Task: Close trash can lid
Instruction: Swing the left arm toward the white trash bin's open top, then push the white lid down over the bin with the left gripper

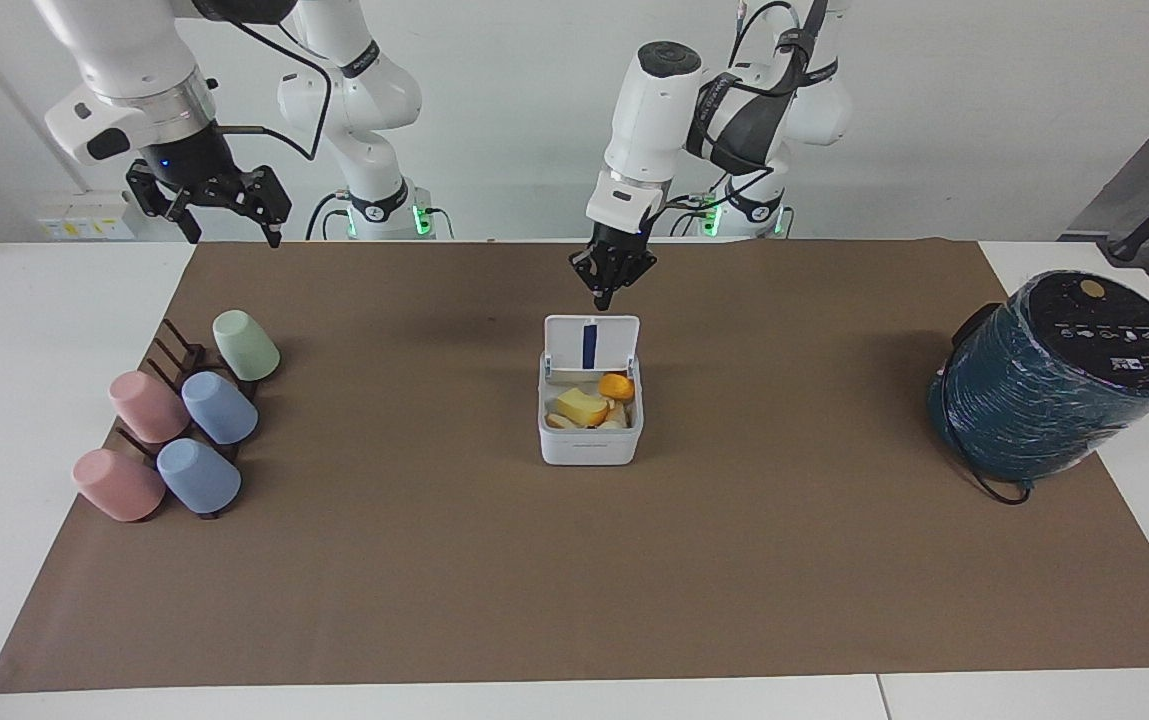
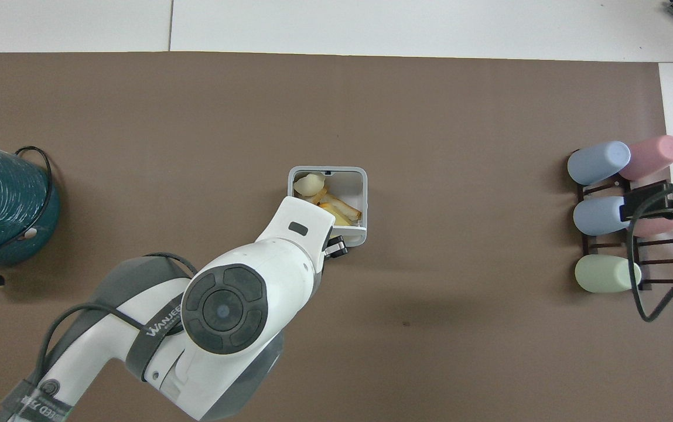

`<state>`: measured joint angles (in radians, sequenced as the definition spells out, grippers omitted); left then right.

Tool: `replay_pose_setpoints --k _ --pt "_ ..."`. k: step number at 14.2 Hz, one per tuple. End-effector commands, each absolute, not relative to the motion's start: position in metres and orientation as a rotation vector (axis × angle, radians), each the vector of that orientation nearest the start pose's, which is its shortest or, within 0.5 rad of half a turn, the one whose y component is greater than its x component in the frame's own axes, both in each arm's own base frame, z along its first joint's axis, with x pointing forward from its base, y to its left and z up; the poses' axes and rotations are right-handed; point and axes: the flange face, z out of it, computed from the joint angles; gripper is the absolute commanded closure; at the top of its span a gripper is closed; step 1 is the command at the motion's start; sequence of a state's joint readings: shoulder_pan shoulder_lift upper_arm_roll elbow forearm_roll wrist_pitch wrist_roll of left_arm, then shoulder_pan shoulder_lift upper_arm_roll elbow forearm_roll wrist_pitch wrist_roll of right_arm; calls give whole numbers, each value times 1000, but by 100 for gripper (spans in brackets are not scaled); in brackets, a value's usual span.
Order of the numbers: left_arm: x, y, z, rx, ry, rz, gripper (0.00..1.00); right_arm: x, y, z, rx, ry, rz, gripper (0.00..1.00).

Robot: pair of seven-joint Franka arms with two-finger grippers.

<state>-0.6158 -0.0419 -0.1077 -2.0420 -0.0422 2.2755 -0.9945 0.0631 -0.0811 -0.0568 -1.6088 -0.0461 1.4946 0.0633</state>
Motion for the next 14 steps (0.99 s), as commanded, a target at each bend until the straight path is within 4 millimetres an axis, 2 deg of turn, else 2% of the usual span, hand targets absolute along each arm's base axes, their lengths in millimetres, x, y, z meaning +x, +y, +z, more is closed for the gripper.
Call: replay_pose_setpoints --k 1,3,6,7,8,12,14 --pt "438 -370 486 -3355 -570 -316 100 514 -4 644 -3179 64 50 0" --pt "456 -364 481 -3384 -650 -359 100 514 -4 644 -3179 64 50 0" --pt "477 -371 469 -3408 -685 -412 100 514 -4 644 -3179 64 50 0" --pt "482 -371 471 -3415 -697 -435 100 514 -4 644 -3179 64 50 0" --pt "492 -362 472 -3422 -754 -461 100 514 -4 644 -3179 64 50 0" --pt "517 -351 465 -3436 -857 -519 100 514 -4 644 -3179 64 50 0" --pt "521 -346 465 -3434 -876 -541 100 514 -4 644 -3179 64 50 0"
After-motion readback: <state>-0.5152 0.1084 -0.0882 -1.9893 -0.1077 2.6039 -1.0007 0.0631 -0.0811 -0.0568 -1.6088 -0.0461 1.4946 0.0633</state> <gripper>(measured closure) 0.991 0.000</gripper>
